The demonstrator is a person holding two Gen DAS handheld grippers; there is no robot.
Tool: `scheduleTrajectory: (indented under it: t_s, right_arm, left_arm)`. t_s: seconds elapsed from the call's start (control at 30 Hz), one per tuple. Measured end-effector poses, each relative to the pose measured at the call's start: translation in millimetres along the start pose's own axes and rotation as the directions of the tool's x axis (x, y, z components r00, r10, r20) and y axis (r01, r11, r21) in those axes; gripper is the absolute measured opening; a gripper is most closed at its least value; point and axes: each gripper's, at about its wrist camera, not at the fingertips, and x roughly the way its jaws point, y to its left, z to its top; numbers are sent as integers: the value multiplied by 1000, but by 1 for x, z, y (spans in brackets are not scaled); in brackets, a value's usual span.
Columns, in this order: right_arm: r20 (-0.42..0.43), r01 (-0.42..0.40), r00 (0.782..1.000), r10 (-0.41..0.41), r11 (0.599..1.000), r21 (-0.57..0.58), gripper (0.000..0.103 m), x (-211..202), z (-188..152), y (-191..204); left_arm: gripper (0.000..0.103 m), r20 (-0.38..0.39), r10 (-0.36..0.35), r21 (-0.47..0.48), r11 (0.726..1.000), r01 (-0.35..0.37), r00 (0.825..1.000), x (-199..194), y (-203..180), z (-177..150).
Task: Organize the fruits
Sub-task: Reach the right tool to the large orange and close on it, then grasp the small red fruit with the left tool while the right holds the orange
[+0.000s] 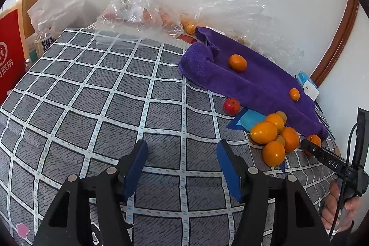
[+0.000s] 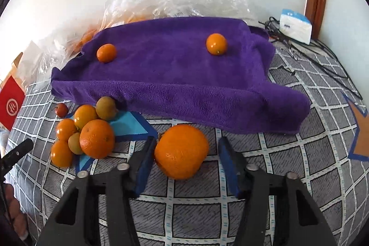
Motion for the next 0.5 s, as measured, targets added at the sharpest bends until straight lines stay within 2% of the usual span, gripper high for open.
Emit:
scheduleTrajectory:
  t_s: [0.03, 0.23, 0.3, 0.5]
  right_arm:
    - [-4, -15, 1000, 15, 1000, 2, 42, 0, 0, -1]
    - [1, -32, 999, 32, 999, 12, 41, -12, -6, -11]
    - [23, -25, 999, 25, 1000, 3, 41, -20, -10, -14]
    - [58, 4, 998, -4, 1000, -7, 41, -25, -18, -21]
  left_arm:
    - [60, -1, 1, 1, 1000, -1, 1000, 0, 0, 0]
    - [60, -44, 13, 45, 999, -11, 999, -1, -16, 6]
    - [60, -46, -8, 59, 998, 11, 999, 0, -27, 12]
    - [60, -59, 24, 107, 994, -18, 998, 25, -59, 32]
